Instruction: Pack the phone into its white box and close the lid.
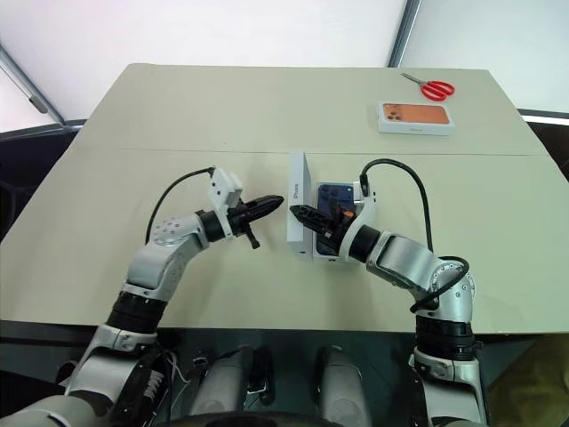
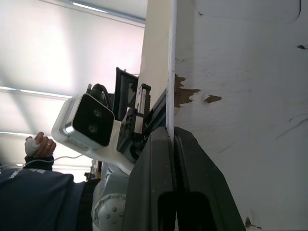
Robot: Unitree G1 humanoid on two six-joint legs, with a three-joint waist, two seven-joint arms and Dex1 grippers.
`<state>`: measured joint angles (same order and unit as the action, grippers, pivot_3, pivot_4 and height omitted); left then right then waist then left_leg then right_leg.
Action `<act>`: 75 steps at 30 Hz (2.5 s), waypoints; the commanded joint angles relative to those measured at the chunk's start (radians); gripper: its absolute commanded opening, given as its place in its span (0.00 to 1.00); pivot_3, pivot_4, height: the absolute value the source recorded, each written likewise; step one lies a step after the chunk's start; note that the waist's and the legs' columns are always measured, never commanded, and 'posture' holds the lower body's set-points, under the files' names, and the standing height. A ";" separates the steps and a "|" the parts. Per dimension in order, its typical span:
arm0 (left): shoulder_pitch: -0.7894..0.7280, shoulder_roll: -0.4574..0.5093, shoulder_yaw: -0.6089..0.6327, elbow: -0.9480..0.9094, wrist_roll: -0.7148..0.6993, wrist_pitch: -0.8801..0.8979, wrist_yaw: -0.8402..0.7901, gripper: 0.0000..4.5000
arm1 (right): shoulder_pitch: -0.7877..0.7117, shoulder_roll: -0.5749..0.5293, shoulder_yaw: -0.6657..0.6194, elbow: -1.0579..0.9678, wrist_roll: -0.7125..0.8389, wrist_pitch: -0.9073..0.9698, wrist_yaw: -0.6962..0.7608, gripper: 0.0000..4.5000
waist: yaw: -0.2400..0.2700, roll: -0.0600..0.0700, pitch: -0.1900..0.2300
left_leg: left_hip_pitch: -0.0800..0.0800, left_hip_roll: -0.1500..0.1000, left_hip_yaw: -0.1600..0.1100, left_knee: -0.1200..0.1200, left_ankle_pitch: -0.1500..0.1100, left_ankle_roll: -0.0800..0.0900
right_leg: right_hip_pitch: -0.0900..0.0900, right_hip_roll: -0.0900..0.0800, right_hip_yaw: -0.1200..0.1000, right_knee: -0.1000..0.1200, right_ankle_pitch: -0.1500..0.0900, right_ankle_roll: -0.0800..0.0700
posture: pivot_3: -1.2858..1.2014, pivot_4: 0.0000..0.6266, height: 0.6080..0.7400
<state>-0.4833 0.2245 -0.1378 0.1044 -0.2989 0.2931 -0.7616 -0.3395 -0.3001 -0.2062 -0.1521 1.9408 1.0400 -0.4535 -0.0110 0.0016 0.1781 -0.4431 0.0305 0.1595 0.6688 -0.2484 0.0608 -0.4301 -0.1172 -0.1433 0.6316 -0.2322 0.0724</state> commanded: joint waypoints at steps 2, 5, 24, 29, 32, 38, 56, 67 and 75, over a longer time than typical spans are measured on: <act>-0.030 -0.034 -0.026 0.038 0.038 -0.054 0.014 0.00 | -0.004 -0.059 0.008 -0.024 0.031 -0.018 0.043 0.42 | -0.001 0.000 0.000 | 0.000 0.000 0.000 0.000 0.000 0.000 | 0.000 0.000 0.000 0.000 0.000 0.000 | 0.52 0.24 0.98; -0.059 -0.066 -0.021 0.084 0.043 -0.068 0.027 0.00 | -0.033 -0.160 0.006 -0.047 -0.039 0.014 0.142 0.75 | 0.002 0.000 0.000 | 0.000 0.000 0.000 0.000 0.000 0.000 | 0.000 0.000 0.000 0.000 0.000 0.000 | 0.52 0.24 0.98; -0.203 -0.227 -0.074 0.340 0.118 -0.199 0.005 0.00 | -0.080 -0.607 0.213 0.084 -1.337 -0.520 1.085 0.33 | 0.018 -0.002 0.000 | -0.001 0.001 0.001 0.005 0.000 0.000 | 0.000 -0.001 -0.002 -0.001 0.000 0.001 | 0.52 0.24 0.98; -0.186 -0.201 -0.059 0.310 0.118 -0.191 0.001 0.00 | -0.073 -0.584 0.204 0.104 -1.415 -0.550 1.137 0.01 | 0.024 -0.001 0.000 | -0.002 0.002 0.000 0.009 -0.002 0.003 | 0.001 -0.002 -0.002 0.000 0.000 0.000 | 0.52 0.24 0.98; -0.171 -0.168 -0.047 0.272 0.106 -0.167 -0.001 0.00 | -0.067 -0.563 0.193 0.096 -1.441 -0.545 1.136 0.01 | 0.023 -0.001 0.000 | -0.003 0.002 -0.001 0.010 -0.003 0.004 | 0.001 -0.002 -0.002 0.000 0.000 0.000 | 0.52 0.24 0.98; -0.138 -0.084 -0.052 0.228 0.125 -0.071 -0.009 0.00 | -0.032 -0.566 0.195 0.133 -1.552 -0.612 1.155 0.01 | 0.023 -0.001 0.000 | -0.003 0.002 -0.001 0.011 -0.001 0.002 | 0.001 -0.002 -0.002 0.000 0.000 0.000 | 0.52 0.24 0.98; -0.179 -0.175 -0.132 0.320 0.165 0.002 -0.026 0.00 | 0.063 -0.551 0.181 0.016 -1.636 -0.607 1.220 0.01 | 0.025 -0.001 0.000 | -0.003 0.001 -0.001 0.013 -0.002 0.003 | 0.003 -0.003 -0.002 0.000 0.000 0.001 | 0.52 0.24 0.98; -0.194 -0.205 -0.090 0.255 0.132 0.013 -0.002 0.00 | 0.068 -0.532 0.195 0.009 -1.687 -0.609 1.246 0.01 | 0.024 -0.001 0.000 | -0.003 0.001 -0.001 0.013 -0.004 0.005 | 0.003 -0.003 -0.002 0.000 0.000 0.001 | 0.52 0.24 0.98; -0.188 -0.221 -0.085 0.235 0.136 0.019 -0.007 0.00 | 0.056 -0.536 0.191 0.021 -1.714 -0.618 1.260 0.01 | 0.024 -0.001 0.000 | -0.003 0.001 -0.001 0.013 -0.003 0.004 | 0.003 -0.003 -0.002 0.000 0.000 0.001 | 0.52 0.24 0.98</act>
<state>-0.6435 0.0304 -0.2103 0.3864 -0.1405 0.3194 -0.7568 -0.2591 -0.8411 -0.0033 -0.1063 0.2186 0.4442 0.7945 0.0134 0.0003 0.1784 -0.4460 0.0319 0.1584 0.6822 -0.2507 0.0639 -0.4274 -0.1203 -0.1457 0.6317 -0.2321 0.0729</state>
